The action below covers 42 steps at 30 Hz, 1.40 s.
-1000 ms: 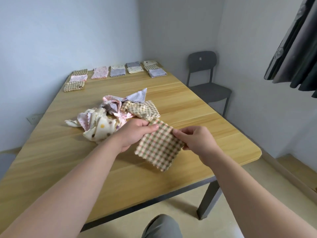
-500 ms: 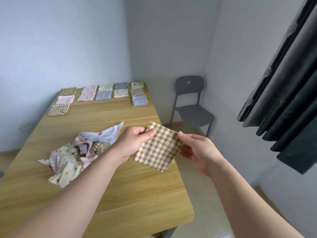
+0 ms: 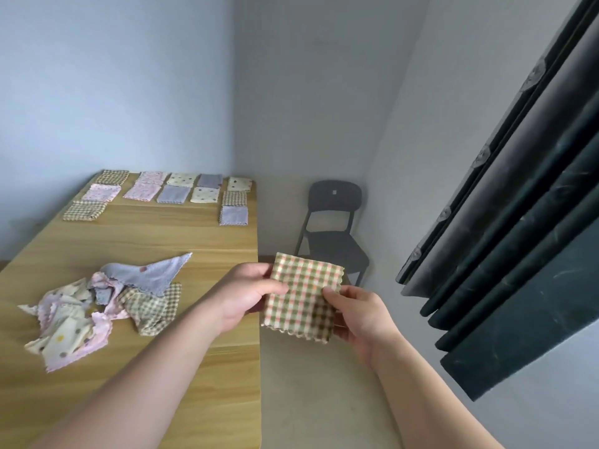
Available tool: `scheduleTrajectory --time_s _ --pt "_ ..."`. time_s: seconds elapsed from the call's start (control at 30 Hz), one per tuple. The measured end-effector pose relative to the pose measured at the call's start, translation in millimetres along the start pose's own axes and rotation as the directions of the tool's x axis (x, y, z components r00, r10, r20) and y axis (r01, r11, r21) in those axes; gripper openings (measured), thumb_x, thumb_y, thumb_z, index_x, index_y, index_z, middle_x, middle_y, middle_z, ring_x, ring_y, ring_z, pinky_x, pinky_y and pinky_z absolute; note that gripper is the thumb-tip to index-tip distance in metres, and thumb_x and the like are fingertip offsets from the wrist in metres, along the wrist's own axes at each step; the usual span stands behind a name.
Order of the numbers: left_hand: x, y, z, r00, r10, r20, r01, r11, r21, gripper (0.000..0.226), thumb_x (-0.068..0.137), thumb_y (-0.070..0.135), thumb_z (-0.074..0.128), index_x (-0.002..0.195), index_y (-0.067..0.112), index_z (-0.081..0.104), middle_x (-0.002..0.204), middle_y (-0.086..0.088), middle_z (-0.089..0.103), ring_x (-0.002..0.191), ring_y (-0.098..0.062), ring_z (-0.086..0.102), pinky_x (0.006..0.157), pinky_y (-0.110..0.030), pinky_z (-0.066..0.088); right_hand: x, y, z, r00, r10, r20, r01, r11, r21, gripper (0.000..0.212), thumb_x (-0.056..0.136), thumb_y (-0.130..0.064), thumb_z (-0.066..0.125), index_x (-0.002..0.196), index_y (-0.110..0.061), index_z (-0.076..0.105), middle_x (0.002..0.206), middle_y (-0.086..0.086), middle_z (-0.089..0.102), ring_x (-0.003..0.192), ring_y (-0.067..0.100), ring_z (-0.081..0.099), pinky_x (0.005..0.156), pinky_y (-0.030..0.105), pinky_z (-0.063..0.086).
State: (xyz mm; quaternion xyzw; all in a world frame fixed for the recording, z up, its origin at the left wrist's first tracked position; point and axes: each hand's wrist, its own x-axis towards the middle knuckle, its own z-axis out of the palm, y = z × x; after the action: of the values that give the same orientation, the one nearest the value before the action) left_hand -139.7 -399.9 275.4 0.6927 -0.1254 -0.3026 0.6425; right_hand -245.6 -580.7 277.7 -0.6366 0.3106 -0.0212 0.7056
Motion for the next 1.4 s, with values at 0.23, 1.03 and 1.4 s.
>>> scheduleTrajectory --time_s 0.23,1.03,1.4 --pt "115.4 6.9 33.4 0.991 -0.033 -0.128 0.022 0.996 -0.086 0.026 0.085 -0.004 0.074 0.109 0.004 0.068 0.099 -0.01 0.078 0.089 -0.023 0.076 0.079 -0.035 0.059 117.9 -36.2 -52.0 1.0 0.017 0.019 -0.016 0.999 -0.034 0.016 0.096 -0.013 0.069 0.105 0.0 0.069 0.096 0.012 0.078 0.08 0.024 0.075 0.071 0.036 0.062" --pt "418.9 66.2 -65.6 0.677 -0.194 -0.71 0.17 0.98 -0.106 0.039 0.082 -0.009 0.064 0.094 0.024 0.081 0.11 0.002 0.071 0.099 -0.016 0.069 0.077 -0.027 0.058 529.1 -179.2 48.4 0.872 0.179 0.456 0.054 0.891 -0.452 0.019 0.091 0.007 0.063 0.088 -0.011 0.072 0.102 0.009 0.072 0.094 0.023 0.07 0.073 0.033 0.062" --pt "525.3 -7.9 -279.1 0.428 -0.398 -0.811 0.233 0.916 -0.327 0.046 0.085 -0.013 0.048 0.089 0.019 0.081 0.109 -0.002 0.071 0.1 -0.022 0.065 0.083 -0.038 0.057 676.2 -164.8 270.2 0.699 0.415 0.583 0.143 0.717 -0.682 0.023 0.097 0.006 0.055 0.102 -0.006 0.073 0.101 0.017 0.073 0.085 0.025 0.073 0.077 0.035 0.063"
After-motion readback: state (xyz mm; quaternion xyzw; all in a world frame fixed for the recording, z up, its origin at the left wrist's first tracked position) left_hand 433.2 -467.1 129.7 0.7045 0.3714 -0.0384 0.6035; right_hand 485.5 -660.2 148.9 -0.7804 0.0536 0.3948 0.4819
